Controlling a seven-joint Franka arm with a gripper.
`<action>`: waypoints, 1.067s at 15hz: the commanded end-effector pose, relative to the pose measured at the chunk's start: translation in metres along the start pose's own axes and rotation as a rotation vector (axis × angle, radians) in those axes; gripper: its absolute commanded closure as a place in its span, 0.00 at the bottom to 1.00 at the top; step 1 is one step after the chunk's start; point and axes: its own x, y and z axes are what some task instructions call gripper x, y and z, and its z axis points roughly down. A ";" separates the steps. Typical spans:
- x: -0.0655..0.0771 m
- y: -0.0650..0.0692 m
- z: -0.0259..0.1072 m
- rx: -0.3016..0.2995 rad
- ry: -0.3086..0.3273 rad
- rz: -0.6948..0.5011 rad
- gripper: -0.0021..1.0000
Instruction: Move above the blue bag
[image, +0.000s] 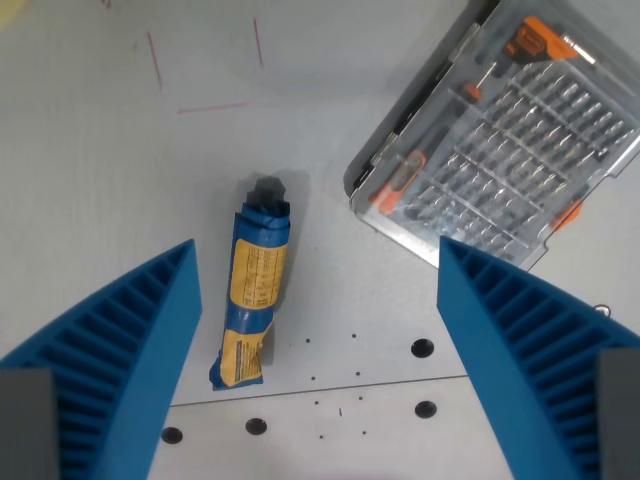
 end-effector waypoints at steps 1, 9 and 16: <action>-0.007 -0.005 0.007 0.004 0.045 0.059 0.00; -0.027 -0.015 0.040 0.013 0.087 0.134 0.00; -0.053 -0.027 0.076 0.023 0.103 0.207 0.00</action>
